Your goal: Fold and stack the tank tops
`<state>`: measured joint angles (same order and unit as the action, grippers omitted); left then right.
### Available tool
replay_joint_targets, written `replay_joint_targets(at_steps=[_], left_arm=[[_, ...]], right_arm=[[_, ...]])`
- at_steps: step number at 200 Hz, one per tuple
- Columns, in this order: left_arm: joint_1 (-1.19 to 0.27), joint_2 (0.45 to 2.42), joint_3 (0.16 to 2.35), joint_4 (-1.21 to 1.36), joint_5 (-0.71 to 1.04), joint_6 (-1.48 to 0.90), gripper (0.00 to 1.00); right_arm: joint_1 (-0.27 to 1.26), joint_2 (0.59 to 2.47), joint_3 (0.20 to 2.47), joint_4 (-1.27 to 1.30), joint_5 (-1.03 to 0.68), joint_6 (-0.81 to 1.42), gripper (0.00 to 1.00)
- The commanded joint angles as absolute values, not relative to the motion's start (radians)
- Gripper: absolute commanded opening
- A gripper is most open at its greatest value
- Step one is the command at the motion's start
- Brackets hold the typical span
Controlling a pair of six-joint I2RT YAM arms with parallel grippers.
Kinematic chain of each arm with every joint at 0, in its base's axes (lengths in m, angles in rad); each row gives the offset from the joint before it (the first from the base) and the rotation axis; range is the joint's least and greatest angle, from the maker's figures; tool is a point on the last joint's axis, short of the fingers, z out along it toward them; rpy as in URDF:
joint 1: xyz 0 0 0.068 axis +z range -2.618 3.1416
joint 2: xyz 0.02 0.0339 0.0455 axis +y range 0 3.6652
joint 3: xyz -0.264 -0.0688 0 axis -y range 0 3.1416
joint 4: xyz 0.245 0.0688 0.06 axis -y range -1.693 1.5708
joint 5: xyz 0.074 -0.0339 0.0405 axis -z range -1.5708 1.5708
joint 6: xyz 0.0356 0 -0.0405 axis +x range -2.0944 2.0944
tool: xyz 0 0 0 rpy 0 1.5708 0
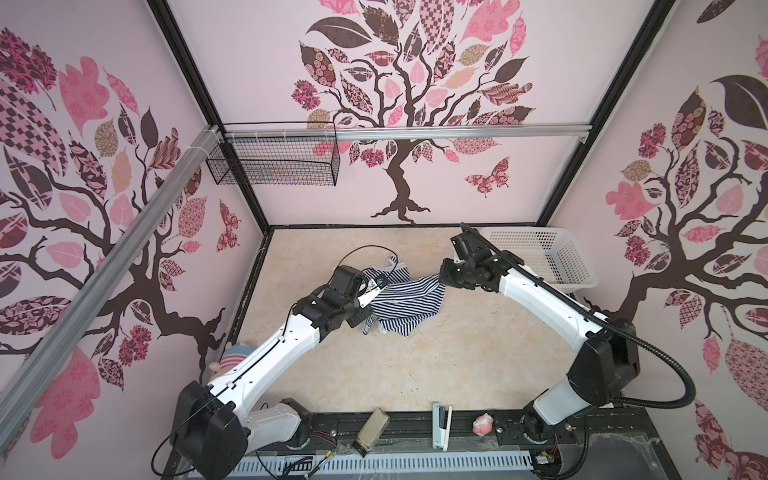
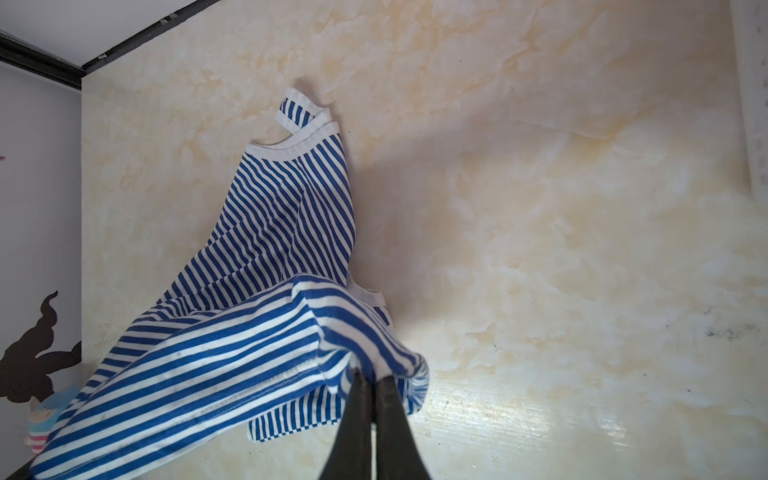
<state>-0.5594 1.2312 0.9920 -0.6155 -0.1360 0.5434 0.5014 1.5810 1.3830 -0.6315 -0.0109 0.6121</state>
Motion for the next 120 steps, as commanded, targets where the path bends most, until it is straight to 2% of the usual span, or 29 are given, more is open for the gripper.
replay_joint_targets(at_steps=[1,19,35,49,84,100,120], left_arm=[[-0.543,1.305,0.992,-0.603,-0.207,0.597,0.02],[-0.543,1.386,0.988,-0.519,-0.28,0.595,0.09],[-0.54,1.472,1.002,-0.462,-0.361,0.583,0.21],[-0.537,1.512,1.029,-0.467,-0.374,0.563,0.28],[-0.498,1.412,1.0,-0.46,-0.309,0.487,0.53],[-0.458,1.35,1.0,-0.505,-0.255,0.447,0.56],[-0.395,1.273,0.996,-0.602,-0.096,0.409,0.59]], right_arm=[[0.494,1.566,1.406,-0.655,0.003,0.593,0.0],[0.495,1.574,1.398,-0.652,0.006,0.598,0.0],[0.493,1.583,1.391,-0.652,0.013,0.593,0.0],[0.491,1.588,1.388,-0.659,0.024,0.585,0.0],[0.444,1.592,1.362,-0.65,0.015,0.573,0.0],[0.426,1.595,1.35,-0.637,0.008,0.567,0.0],[0.418,1.606,1.351,-0.634,0.009,0.562,0.0]])
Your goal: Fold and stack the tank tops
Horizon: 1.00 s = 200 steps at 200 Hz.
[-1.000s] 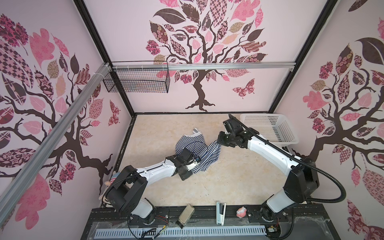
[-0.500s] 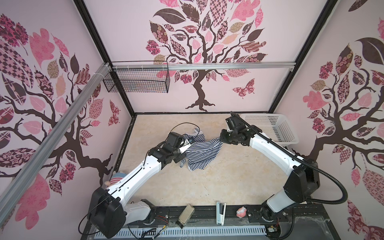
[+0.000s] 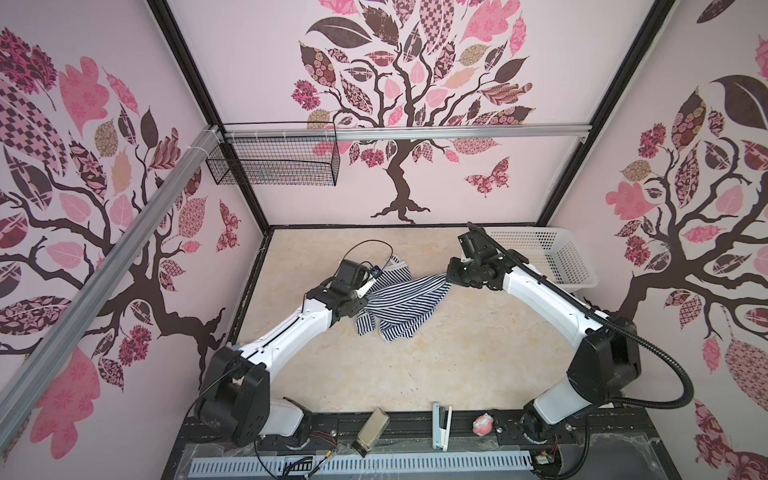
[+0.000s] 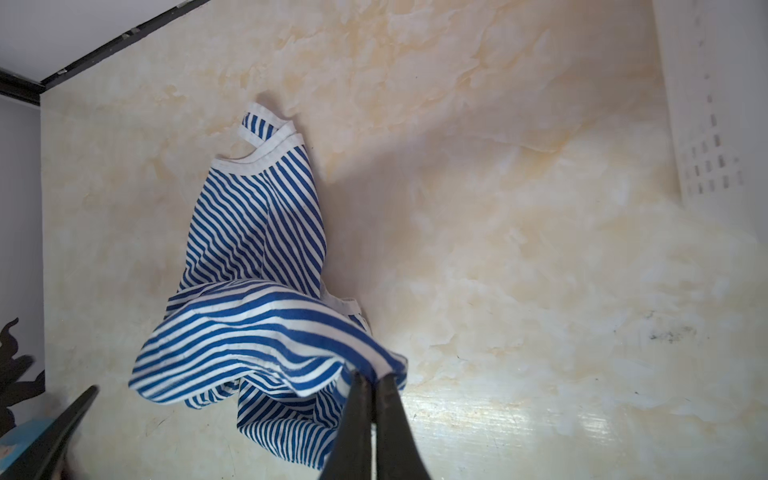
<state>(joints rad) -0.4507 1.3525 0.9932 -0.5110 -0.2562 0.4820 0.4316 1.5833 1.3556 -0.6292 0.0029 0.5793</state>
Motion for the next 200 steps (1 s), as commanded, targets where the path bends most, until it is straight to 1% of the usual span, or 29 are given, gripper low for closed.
replay_joint_targets(at_steps=[1,38,79,97,128,175,200], left_arm=[[-0.394,1.27,0.996,-0.607,-0.089,0.409,0.59],[-0.386,1.234,0.923,-0.751,0.097,0.455,0.59],[-0.386,1.293,0.833,-0.76,0.165,0.486,0.59],[-0.385,1.344,0.829,-0.747,0.178,0.474,0.6],[-0.385,1.39,0.838,-0.724,0.29,0.458,0.64],[-0.382,1.538,0.893,-0.71,0.33,0.423,0.64],[-0.345,1.589,0.902,-0.688,0.376,0.403,0.64]], right_arm=[[0.419,1.607,1.35,-0.633,0.009,0.562,0.0],[0.405,1.636,1.356,-0.627,-0.003,0.564,0.0],[0.404,1.644,1.353,-0.624,-0.011,0.563,0.0],[0.403,1.64,1.343,-0.62,-0.014,0.565,0.0],[0.403,1.626,1.327,-0.615,-0.02,0.572,0.0],[0.403,1.598,1.324,-0.624,-0.017,0.574,0.0],[0.403,1.582,1.322,-0.629,-0.016,0.574,0.0]])
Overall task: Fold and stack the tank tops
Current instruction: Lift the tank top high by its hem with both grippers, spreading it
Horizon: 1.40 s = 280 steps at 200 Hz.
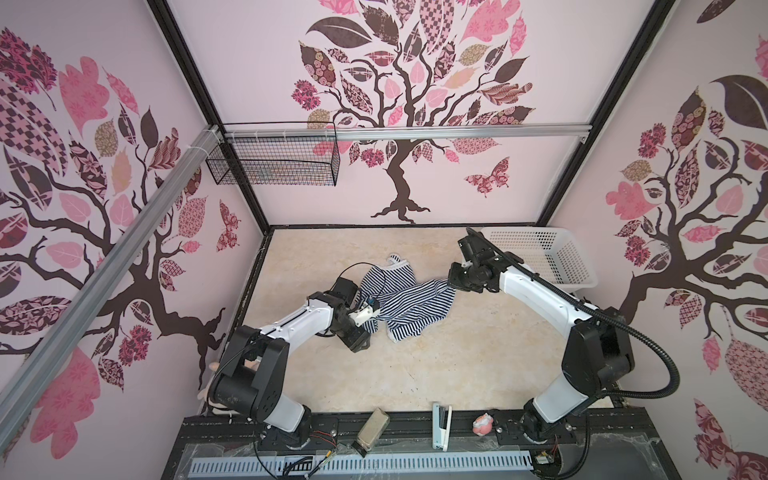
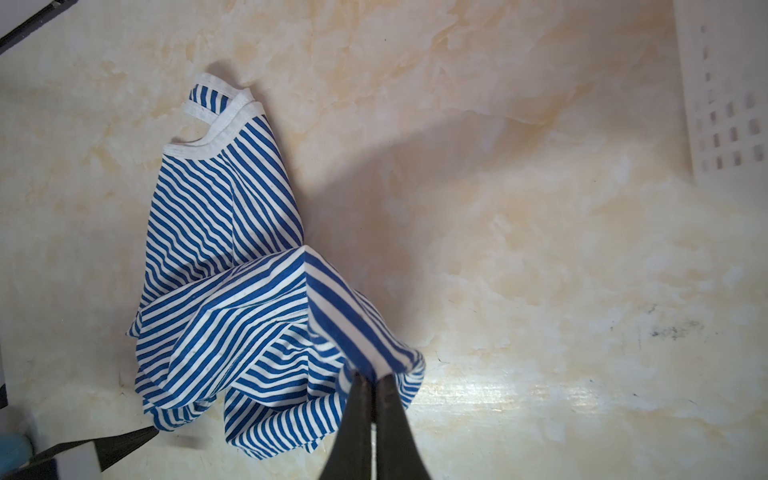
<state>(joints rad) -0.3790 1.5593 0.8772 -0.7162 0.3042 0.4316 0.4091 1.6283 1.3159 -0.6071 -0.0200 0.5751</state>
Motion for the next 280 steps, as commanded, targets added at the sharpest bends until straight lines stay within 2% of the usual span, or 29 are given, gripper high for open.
replay_joint_targets(at_steps=[1,21,85,221,245,280], left_arm=[[-0.342,1.59,0.903,-0.687,0.379,0.402,0.64],[-0.301,1.617,0.92,-0.684,0.426,0.39,0.63],[-0.3,1.608,0.94,-0.702,0.472,0.374,0.54],[-0.31,1.685,0.927,-0.635,0.397,0.329,0.35],[-0.31,1.649,0.917,-0.614,0.377,0.319,0.24],[-0.308,1.578,0.927,-0.617,0.355,0.311,0.0]], right_arm=[[0.403,1.582,1.321,-0.629,-0.016,0.574,0.0],[0.403,1.572,1.313,-0.632,-0.012,0.57,0.0],[0.403,1.566,1.282,-0.616,-0.018,0.573,0.0],[0.403,1.569,1.29,-0.615,-0.025,0.568,0.0],[0.403,1.569,1.295,-0.613,-0.029,0.57,0.0],[0.403,1.564,1.31,-0.615,-0.037,0.568,0.0]])
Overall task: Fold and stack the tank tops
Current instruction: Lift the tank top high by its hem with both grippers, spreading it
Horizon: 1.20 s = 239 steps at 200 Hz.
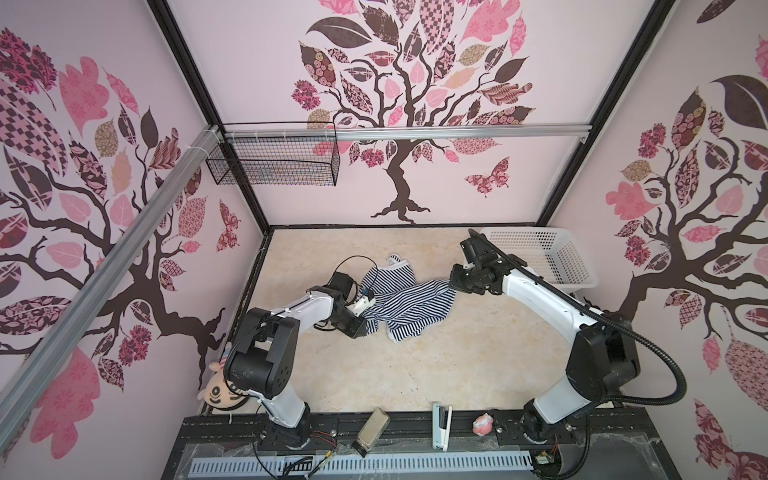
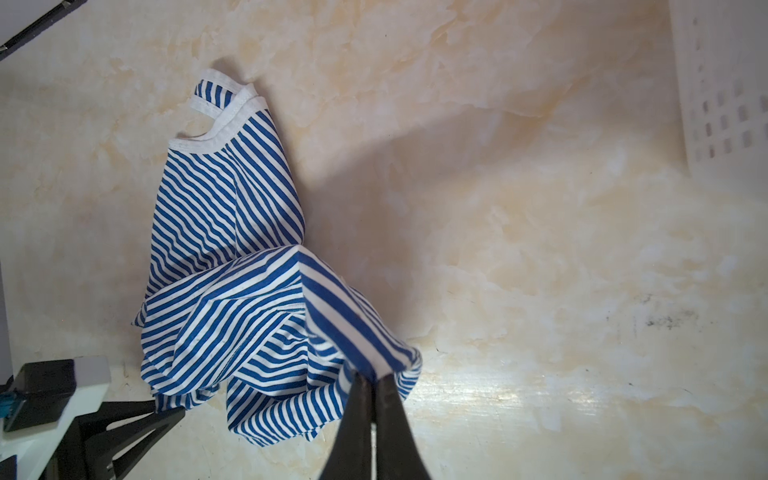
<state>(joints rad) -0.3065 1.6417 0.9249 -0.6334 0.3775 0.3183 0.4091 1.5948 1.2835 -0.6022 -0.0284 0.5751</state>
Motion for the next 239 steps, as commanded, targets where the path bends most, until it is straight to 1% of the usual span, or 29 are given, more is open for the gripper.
replay_joint_targets(at_steps=[1,39,66,85,111,132,160,205,239], left_arm=[[-0.308,1.576,0.927,-0.618,0.355,0.312,0.0],[-0.295,1.474,0.984,-0.708,0.259,0.342,0.0],[-0.278,1.315,1.02,-0.742,0.089,0.403,0.0],[-0.233,1.213,1.081,-0.769,0.044,0.431,0.0],[-0.175,1.139,1.22,-0.84,0.023,0.435,0.0],[-0.172,1.087,1.32,-0.861,-0.025,0.44,0.0],[-0.172,1.038,1.457,-0.905,-0.029,0.411,0.0],[-0.172,0.982,1.635,-0.957,-0.031,0.363,0.0],[-0.172,0.963,1.76,-0.997,-0.034,0.352,0.0]], right_arm=[[0.403,1.563,1.31,-0.615,-0.038,0.569,0.0],[0.403,1.534,1.358,-0.64,-0.05,0.555,0.0],[0.405,1.478,1.467,-0.716,-0.008,0.538,0.0],[0.405,1.432,1.557,-0.776,0.024,0.52,0.0],[0.405,1.387,1.679,-0.843,0.009,0.503,0.0],[0.404,1.351,1.769,-0.89,-0.01,0.496,0.0],[0.405,1.302,1.902,-0.952,-0.026,0.479,0.0],[0.405,1.259,2.085,-0.993,-0.163,0.444,0.0],[0.405,1.245,2.218,-1.031,-0.221,0.445,0.0]])
